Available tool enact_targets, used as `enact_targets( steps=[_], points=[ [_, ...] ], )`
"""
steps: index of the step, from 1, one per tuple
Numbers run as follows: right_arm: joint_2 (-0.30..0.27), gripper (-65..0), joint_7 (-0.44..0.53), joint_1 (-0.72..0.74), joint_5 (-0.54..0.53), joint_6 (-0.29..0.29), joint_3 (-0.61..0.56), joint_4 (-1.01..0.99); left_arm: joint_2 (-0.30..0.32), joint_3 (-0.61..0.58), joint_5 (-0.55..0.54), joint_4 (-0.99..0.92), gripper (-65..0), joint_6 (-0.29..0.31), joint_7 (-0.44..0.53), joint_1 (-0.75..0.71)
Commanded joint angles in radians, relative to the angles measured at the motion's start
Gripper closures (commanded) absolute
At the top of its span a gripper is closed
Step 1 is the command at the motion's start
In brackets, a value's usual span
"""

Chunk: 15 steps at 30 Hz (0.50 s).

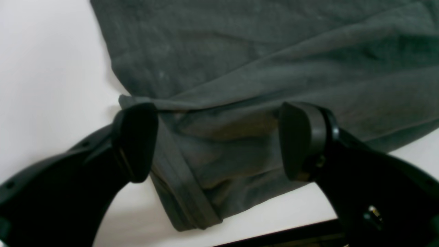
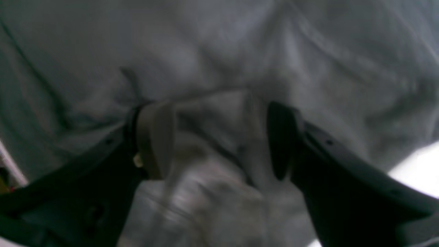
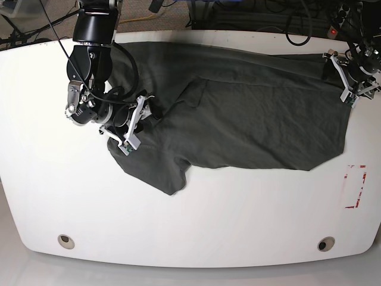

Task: Fold the T-shirt properly
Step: 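Grasp the crumpled shirt fabric with the right gripper, left gripper holding hem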

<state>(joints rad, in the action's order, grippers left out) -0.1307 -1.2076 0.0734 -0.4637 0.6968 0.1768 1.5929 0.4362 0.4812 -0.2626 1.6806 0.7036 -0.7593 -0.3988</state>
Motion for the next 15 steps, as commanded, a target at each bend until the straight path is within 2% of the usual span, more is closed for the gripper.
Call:
enact_targets(
  steps=[1, 4, 10, 15],
  points=[
    [-0.005, -35.2, 0.039, 0.019, 0.036, 0.001, 0.002, -0.033, 0.020, 0.009, -0.007, 0.013, -51.1, -0.005, 0.014, 0.002],
    [-0.011, -34.6, 0.078, 0.013, 0.046, 0.001, -0.001, -0.061, 0.020, 0.007, -0.007, 0.013, -51.1, -0.005, 0.014, 0.004],
    [-0.004, -34.2, 0.058, -0.004, 0.046, 0.001, -0.004, -0.038, 0.019, 0.007, -0.007, 0.013, -51.1, -0.005, 0.014, 0.004],
    [0.035, -33.6, 0.045, -0.007, 0.046, 0.001, -0.004, -0.024, 0.019, 0.007, -0.007, -0.007, -51.1, -0.005, 0.014, 0.004]
  ],
)
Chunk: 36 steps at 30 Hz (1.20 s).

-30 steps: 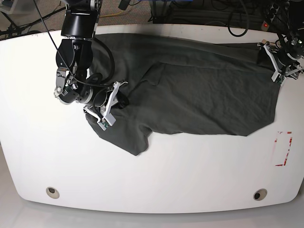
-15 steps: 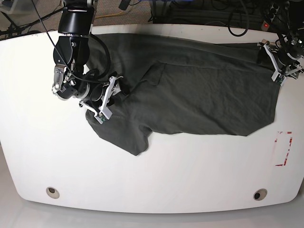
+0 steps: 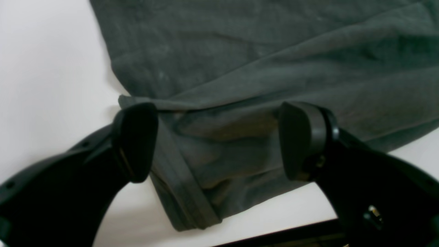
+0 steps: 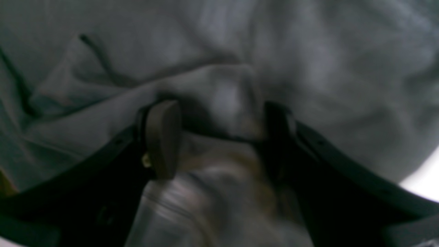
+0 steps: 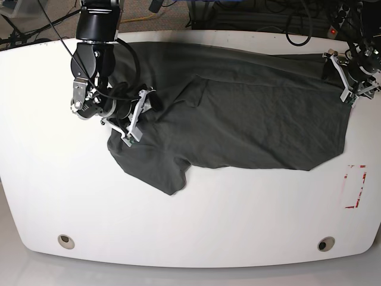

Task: Fold the T-shirt properly
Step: 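Grasp the crumpled shirt fabric with the right gripper, left gripper holding hem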

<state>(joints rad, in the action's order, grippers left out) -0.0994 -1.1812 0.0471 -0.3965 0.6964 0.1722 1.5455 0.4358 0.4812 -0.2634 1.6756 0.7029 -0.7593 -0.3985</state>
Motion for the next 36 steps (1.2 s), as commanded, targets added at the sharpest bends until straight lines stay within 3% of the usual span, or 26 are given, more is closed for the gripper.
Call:
enact_targets(
  steps=[1, 4, 7, 9, 22, 31, 36],
  points=[
    [0.007, -31.9, 0.019, 0.020, -0.022, 0.002, 0.000, 0.019, 0.021, 0.007, -0.006, -0.013, -51.1, -0.005, 0.014, 0.005],
    [0.007, -21.1, 0.024, 0.021, -0.022, 0.002, -0.001, 0.016, 0.021, 0.007, -0.007, -0.025, -51.1, -0.005, 0.014, 0.005],
    [0.007, -5.5, 0.024, 0.023, -0.022, 0.002, -0.001, 0.016, 0.021, 0.007, -0.007, -0.027, -51.1, -0.005, 0.014, 0.005],
    [0.007, 0.0, 0.024, 0.023, -0.022, 0.002, -0.001, 0.016, 0.021, 0.007, -0.007, -0.027, -51.1, -0.005, 0.014, 0.005],
    [0.008, 0.0, 0.025, 0.020, -0.022, 0.002, 0.003, 0.026, 0.021, 0.007, -0.007, -0.027, -51.1, -0.005, 0.014, 0.006],
    [0.010, 0.0, 0.019, 0.041, -0.022, 0.002, 0.005, 0.140, 0.021, 0.003, -0.007, -0.027, -51.1, -0.005, 0.014, 0.006],
    [0.036, 0.0, -0.007, 0.095, -0.022, 0.002, 0.005, 0.137, 0.021, -0.019, -0.007, -0.027, -51.1, -0.005, 0.014, 0.006]
  ],
)
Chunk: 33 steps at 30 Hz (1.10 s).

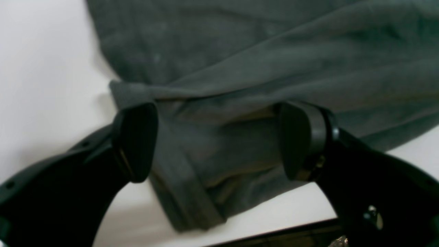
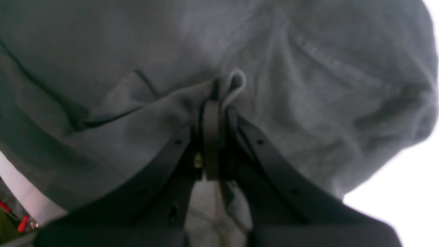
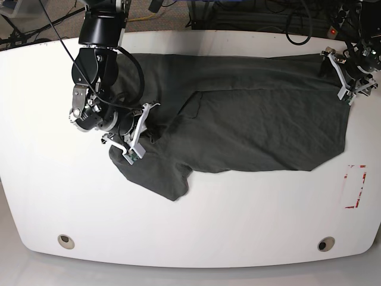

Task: Fold the T-shirt properly
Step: 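Grasp the crumpled shirt fabric with the right gripper, left gripper holding hem, then pull the grasped fabric outward with the right gripper, flattening the shirt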

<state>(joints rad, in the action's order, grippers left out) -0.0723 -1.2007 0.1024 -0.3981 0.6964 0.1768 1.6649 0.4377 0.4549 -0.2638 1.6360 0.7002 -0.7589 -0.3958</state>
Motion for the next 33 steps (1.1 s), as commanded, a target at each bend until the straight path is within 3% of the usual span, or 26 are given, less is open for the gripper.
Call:
enact_targets(
  steps=[1, 7, 16, 22, 25, 28, 33],
  points=[
    [0.012, 0.0, 0.008, 0.050, -0.020, 0.002, -0.001, 0.017, 0.019, 0.008, -0.007, 0.013, -51.1, -0.002, 0.014, 0.004],
    [0.030, 0.0, 0.006, 0.099, -0.015, 0.002, 0.000, 0.013, 0.019, 0.008, -0.007, 0.013, -51.1, -0.002, 0.014, 0.004],
    [0.022, 0.0, 0.049, 0.147, -0.011, 0.002, 0.002, -0.179, 0.019, 0.008, -0.005, 0.013, -51.1, -0.002, 0.014, 0.002],
    [-0.034, -27.0, 0.137, 0.167, -0.011, 0.002, 0.010, -0.268, 0.019, 0.008, -0.005, 0.013, -51.1, -0.002, 0.014, 0.002],
    [-0.053, -37.7, 0.134, 0.167, -0.014, 0.002, 0.096, -0.274, 0.019, 0.009, -0.009, 0.017, -51.1, -0.002, 0.014, 0.002],
    [-0.074, -41.5, 0.115, 0.164, -0.017, 0.002, 0.166, -0.268, 0.019, 0.011, -0.013, 0.020, -51.1, -0.002, 0.014, 0.002],
    [-0.120, -41.5, 0.038, 0.109, -0.019, 0.002, 0.249, -0.170, 0.017, 0.014, -0.015, 0.086, -51.1, -0.002, 0.014, 0.002]
  ],
)
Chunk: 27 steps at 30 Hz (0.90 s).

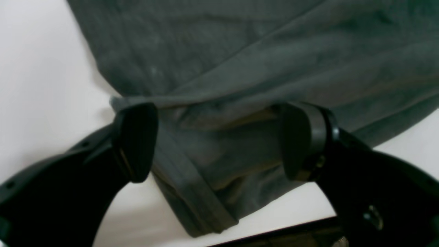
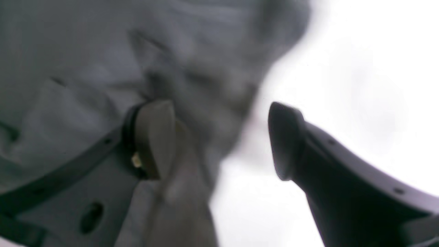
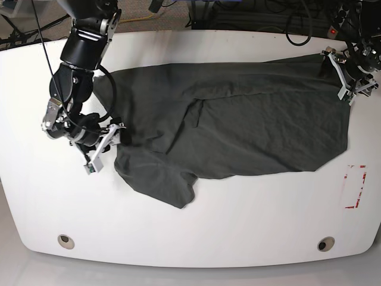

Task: Fold the T-shirt properly
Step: 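Pull the grasped fabric outward with the right gripper, flattening the shirt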

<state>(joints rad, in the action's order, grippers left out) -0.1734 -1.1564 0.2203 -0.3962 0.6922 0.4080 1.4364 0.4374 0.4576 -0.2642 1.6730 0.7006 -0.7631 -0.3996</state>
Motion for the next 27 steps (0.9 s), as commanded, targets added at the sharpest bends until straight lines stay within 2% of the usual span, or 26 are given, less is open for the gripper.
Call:
enact_targets(
  steps=[1, 9, 16, 22, 25, 27],
  points=[
    [-0.021, -41.5, -0.012, -0.022, -0.020, 0.006, 0.029, 0.085, 0.016, 0.011, -0.014, 0.063, -51.1, -0.002, 0.018, 0.006],
    [-0.027, -41.5, -0.044, -0.227, -0.011, 0.006, 0.118, 0.343, -0.030, 0.007, -0.031, 0.131, -51.1, -0.002, 0.015, 0.001],
    [-0.019, -42.3, -0.044, -0.364, -0.013, 0.006, 0.180, 0.352, -0.036, -0.018, -0.028, 0.072, -51.1, -0.002, 0.015, -0.029],
    [-0.004, -41.1, -0.038, -0.393, -0.013, 0.006, 0.177, 0.286, -0.032, -0.016, 0.018, -0.029, -51.1, -0.002, 0.018, -0.028],
    [-0.001, -34.2, -0.026, -0.382, -0.013, 0.006, 0.176, 0.214, -0.032, -0.016, 0.041, -0.037, -51.1, -0.002, 0.018, -0.028],
    [-0.001, -22.4, 0.010, -0.378, -0.014, 0.006, 0.174, 0.157, -0.032, -0.018, 0.046, -0.037, -51.1, -0.002, 0.018, -0.028]
  ],
)
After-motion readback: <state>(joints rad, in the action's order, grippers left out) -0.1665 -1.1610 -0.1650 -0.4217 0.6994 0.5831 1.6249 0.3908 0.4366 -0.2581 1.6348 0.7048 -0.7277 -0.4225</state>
